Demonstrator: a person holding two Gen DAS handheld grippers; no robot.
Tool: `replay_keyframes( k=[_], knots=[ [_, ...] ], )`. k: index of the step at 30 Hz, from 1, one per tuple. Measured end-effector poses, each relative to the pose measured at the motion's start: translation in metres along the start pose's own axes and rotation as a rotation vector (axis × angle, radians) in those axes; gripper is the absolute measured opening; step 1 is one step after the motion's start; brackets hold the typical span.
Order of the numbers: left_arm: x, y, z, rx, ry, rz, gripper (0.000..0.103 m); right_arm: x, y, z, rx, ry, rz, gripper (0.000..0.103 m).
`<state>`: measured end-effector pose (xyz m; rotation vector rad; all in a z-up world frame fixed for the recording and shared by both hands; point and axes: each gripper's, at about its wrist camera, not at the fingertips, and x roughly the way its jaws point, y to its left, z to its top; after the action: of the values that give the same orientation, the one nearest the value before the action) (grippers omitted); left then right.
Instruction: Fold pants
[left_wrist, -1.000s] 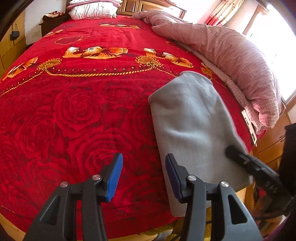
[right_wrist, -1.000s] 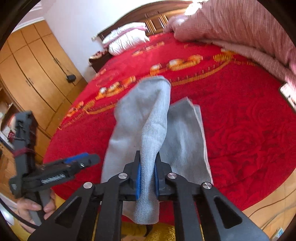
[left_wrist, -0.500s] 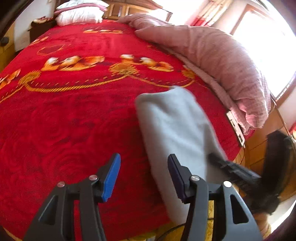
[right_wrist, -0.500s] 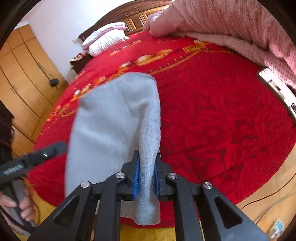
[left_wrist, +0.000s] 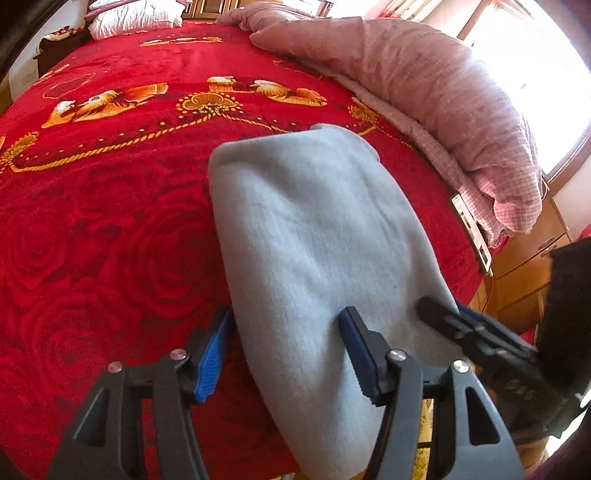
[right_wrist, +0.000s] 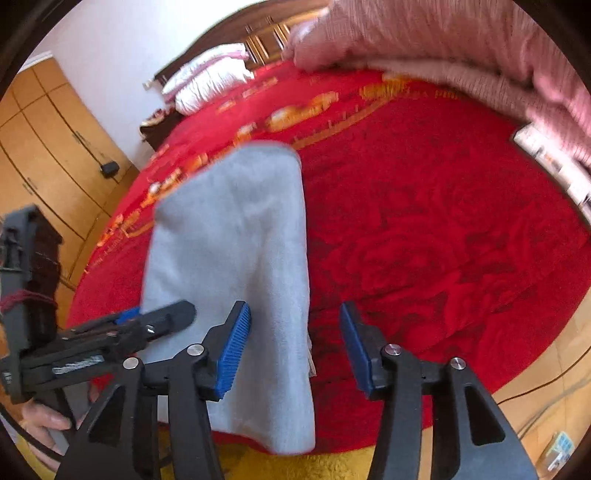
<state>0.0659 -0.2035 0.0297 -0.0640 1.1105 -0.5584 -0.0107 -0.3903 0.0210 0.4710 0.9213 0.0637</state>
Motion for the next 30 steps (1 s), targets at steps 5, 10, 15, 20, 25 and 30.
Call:
replay_keyframes(
  k=[5,10,15,20,25,30],
  knots=[
    [0.011,0.007,0.004,-0.004,0.016,-0.026,0.068,0.013,-0.003,-0.003,-0.010,-0.021,0.038,0.062],
    [0.018,0.002,0.008,0.027,0.000,-0.017,0.071,0.016,-0.003,-0.004,-0.048,-0.057,0.050,0.062],
    [0.020,-0.003,0.008,0.045,-0.014,-0.008,0.071,0.014,-0.006,-0.011,-0.046,-0.094,0.069,0.063],
    [0.021,-0.006,0.009,0.053,-0.017,-0.009,0.071,0.014,-0.008,-0.009,-0.016,-0.096,0.085,0.063],
    [0.022,-0.008,0.011,0.045,-0.009,-0.007,0.070,0.015,-0.007,-0.006,-0.003,-0.082,0.075,0.063],
    [0.017,-0.007,0.010,0.039,-0.020,-0.021,0.056,0.011,-0.001,-0.008,0.015,-0.073,0.104,0.040]
  ],
)
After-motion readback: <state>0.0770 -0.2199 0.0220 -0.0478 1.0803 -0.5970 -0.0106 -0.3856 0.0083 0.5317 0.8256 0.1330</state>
